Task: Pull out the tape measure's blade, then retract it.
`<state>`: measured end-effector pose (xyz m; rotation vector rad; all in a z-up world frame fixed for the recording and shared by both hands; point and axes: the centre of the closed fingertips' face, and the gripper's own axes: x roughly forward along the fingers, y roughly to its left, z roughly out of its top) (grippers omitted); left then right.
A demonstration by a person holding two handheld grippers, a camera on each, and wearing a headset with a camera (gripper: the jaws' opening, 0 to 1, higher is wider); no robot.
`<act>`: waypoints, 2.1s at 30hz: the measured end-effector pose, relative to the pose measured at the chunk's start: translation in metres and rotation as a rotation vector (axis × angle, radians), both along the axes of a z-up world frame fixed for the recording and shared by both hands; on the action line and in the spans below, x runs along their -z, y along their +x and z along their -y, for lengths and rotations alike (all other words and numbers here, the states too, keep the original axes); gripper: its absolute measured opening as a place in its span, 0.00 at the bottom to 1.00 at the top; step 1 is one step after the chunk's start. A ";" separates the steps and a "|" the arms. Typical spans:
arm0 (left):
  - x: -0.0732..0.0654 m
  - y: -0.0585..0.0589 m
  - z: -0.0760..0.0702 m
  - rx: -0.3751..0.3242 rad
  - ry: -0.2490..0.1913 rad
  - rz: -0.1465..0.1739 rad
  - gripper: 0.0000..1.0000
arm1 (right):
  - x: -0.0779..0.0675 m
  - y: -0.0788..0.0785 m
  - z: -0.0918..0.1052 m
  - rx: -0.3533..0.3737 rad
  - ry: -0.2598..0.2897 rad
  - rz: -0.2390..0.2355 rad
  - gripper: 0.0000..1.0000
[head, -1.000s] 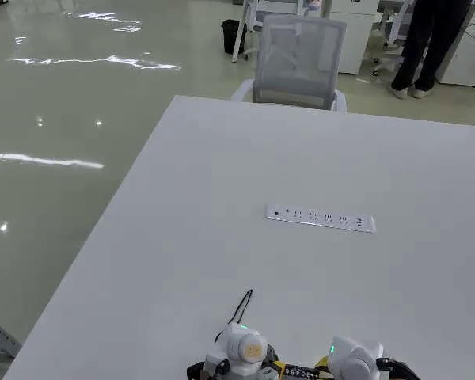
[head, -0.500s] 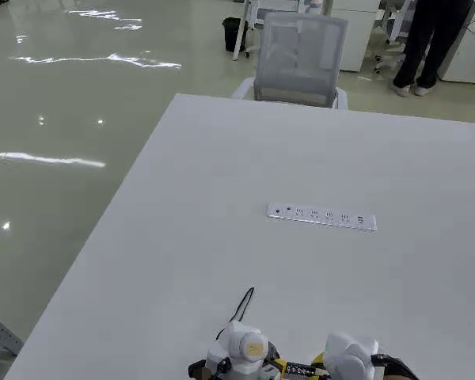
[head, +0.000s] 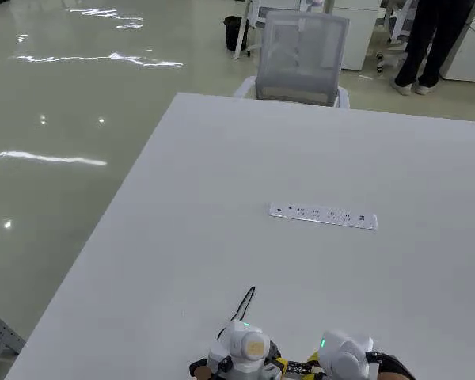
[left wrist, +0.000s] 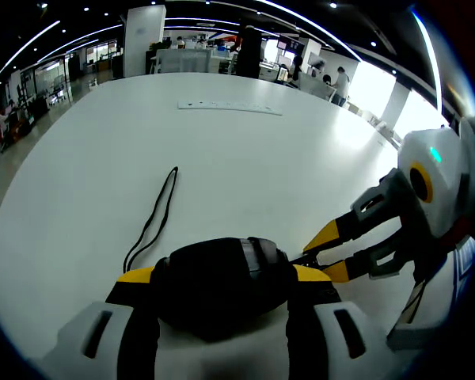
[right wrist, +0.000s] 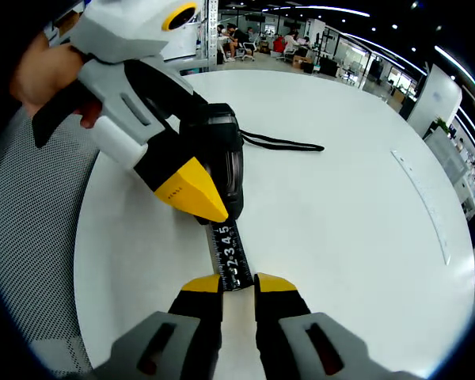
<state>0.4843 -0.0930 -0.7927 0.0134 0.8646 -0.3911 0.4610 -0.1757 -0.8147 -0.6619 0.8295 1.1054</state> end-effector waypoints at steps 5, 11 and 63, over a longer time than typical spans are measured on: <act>0.000 0.000 0.000 0.000 0.000 -0.001 0.62 | -0.001 0.000 -0.003 0.000 0.003 -0.004 0.14; 0.000 0.000 0.000 0.001 0.000 -0.002 0.62 | -0.001 0.001 -0.007 0.002 0.004 -0.010 0.14; 0.000 -0.001 0.000 -0.006 -0.025 -0.014 0.62 | 0.001 0.004 -0.040 0.007 0.023 -0.036 0.13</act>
